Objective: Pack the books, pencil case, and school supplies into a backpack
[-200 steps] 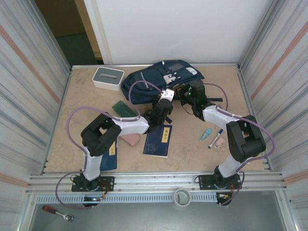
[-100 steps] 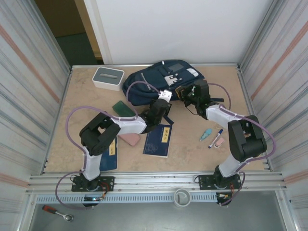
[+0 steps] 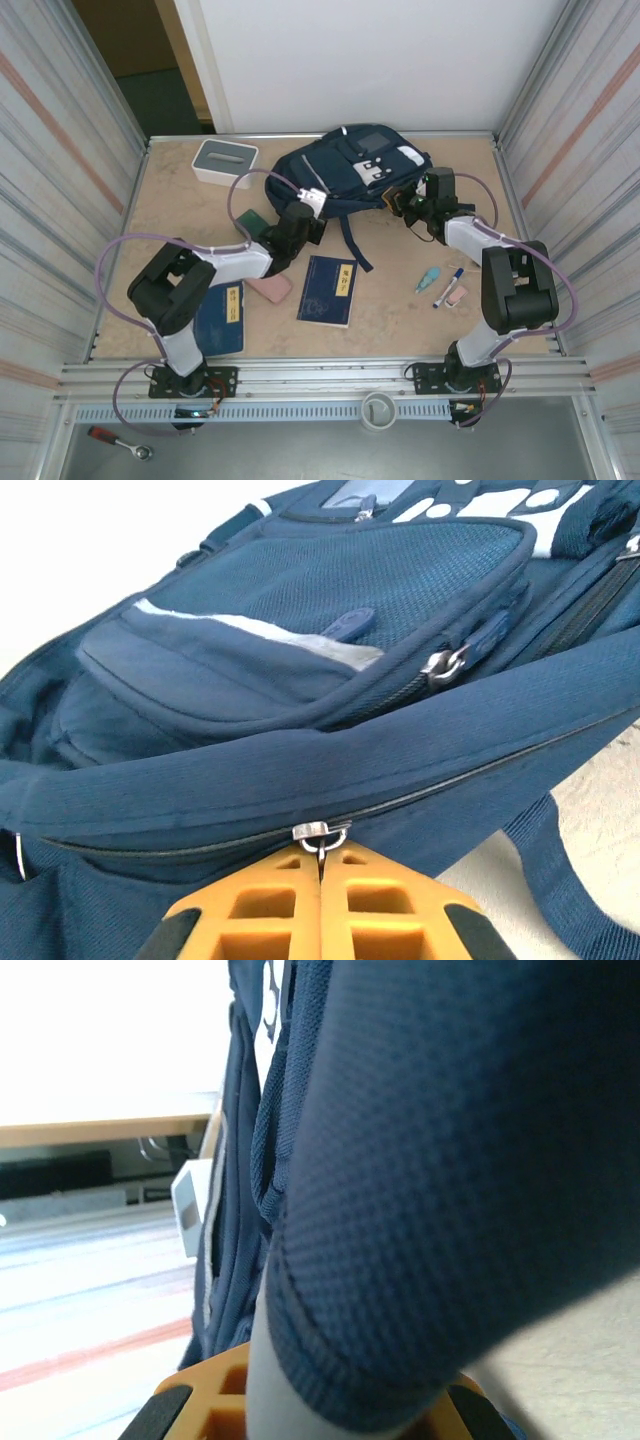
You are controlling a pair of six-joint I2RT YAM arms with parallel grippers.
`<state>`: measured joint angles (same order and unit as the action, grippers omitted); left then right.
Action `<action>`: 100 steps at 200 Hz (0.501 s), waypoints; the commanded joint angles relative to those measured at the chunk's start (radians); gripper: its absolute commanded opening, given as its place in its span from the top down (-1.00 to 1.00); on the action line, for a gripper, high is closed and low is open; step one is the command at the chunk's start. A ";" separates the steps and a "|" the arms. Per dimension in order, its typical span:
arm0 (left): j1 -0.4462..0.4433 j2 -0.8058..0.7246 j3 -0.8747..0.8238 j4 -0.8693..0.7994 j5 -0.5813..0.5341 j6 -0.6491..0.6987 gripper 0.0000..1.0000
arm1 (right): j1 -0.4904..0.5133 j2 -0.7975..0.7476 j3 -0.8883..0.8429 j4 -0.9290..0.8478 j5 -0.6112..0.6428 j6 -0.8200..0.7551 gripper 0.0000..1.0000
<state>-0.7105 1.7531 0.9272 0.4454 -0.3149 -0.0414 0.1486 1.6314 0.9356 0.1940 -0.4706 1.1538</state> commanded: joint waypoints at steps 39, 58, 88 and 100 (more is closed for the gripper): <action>0.068 -0.019 0.007 -0.102 0.219 -0.044 1.00 | -0.073 0.126 0.101 -0.064 -0.123 -0.164 1.00; 0.050 0.005 0.051 -0.124 0.288 -0.063 1.00 | -0.099 0.186 0.141 -0.063 -0.151 -0.171 0.88; 0.027 0.038 0.092 -0.148 0.331 -0.099 1.00 | -0.177 0.220 0.157 -0.076 -0.211 -0.200 0.28; 0.018 0.047 0.102 -0.156 0.332 -0.107 1.00 | -0.199 0.190 0.122 -0.085 -0.218 -0.215 0.07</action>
<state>-0.6739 1.7805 0.9810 0.3092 -0.0406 -0.1093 -0.0006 1.8515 1.0592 0.1112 -0.6266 0.9947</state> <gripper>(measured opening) 0.045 0.377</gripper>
